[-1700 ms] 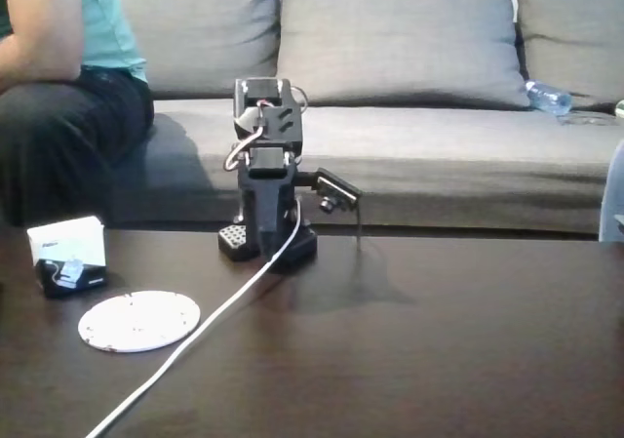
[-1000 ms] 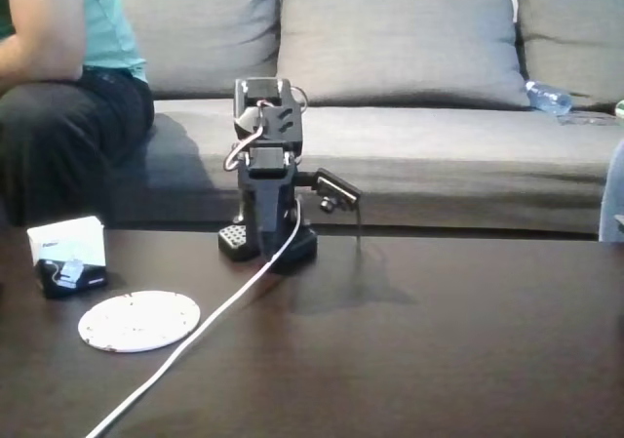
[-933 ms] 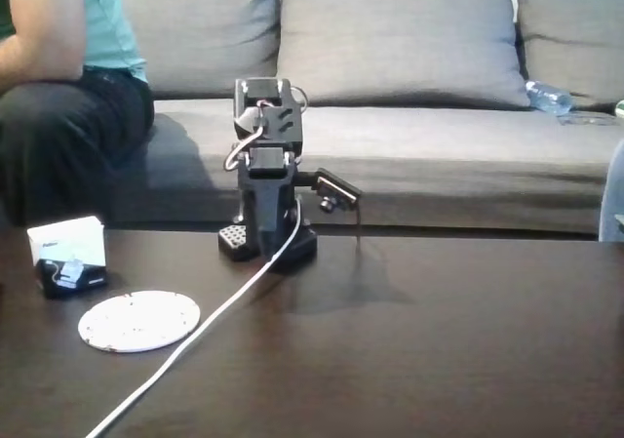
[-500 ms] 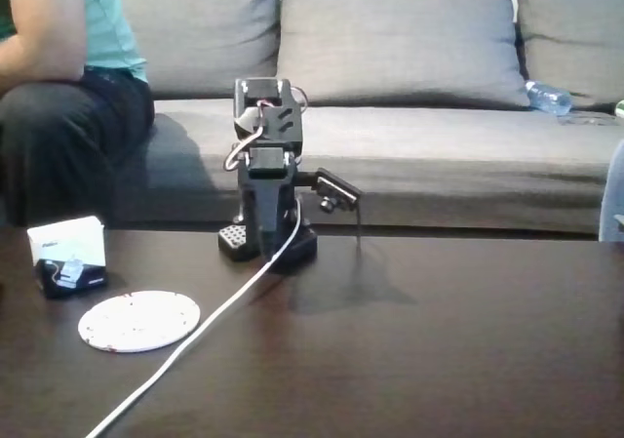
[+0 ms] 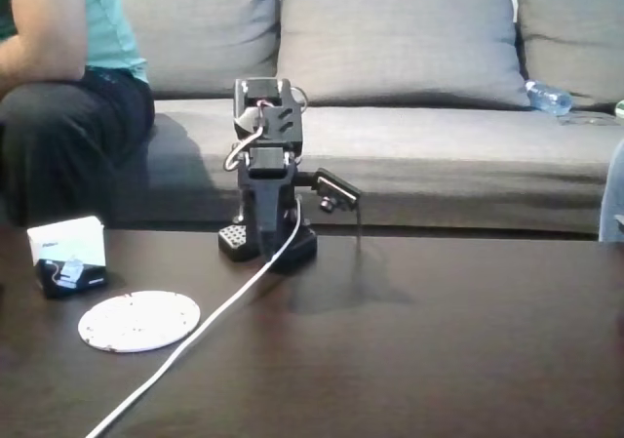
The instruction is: Grasp a servo box and put it on the zirlivani.
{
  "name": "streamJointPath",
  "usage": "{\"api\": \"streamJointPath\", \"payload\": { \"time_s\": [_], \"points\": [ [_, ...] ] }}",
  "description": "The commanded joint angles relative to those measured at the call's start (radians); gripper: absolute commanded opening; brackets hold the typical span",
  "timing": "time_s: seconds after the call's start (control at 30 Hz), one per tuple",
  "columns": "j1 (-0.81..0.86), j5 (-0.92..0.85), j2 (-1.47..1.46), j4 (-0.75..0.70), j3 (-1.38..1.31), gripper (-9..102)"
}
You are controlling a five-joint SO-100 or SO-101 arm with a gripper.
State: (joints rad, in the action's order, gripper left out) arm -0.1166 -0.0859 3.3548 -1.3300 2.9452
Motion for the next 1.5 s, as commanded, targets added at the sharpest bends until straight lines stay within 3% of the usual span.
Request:
{"api": "streamJointPath", "payload": {
  "time_s": [0.0,0.27,0.4,0.63,0.8,0.87,1.07,1.47],
  "points": [
    [0.002,-0.005,0.002,-0.005,0.034,1],
    [0.011,-0.067,0.002,0.017,-0.003,1],
    [0.040,-0.106,-0.008,0.067,-0.288,3],
    [0.014,-0.184,-0.325,-0.170,-0.927,10],
    [0.095,-0.497,-0.689,-0.357,-1.275,11],
    [0.126,-0.545,-0.795,-0.428,-1.348,11],
    [0.410,-0.765,-0.945,-0.474,-1.358,19],
    [0.999,-1.244,-1.221,-0.474,-1.281,20]
  ]
}}
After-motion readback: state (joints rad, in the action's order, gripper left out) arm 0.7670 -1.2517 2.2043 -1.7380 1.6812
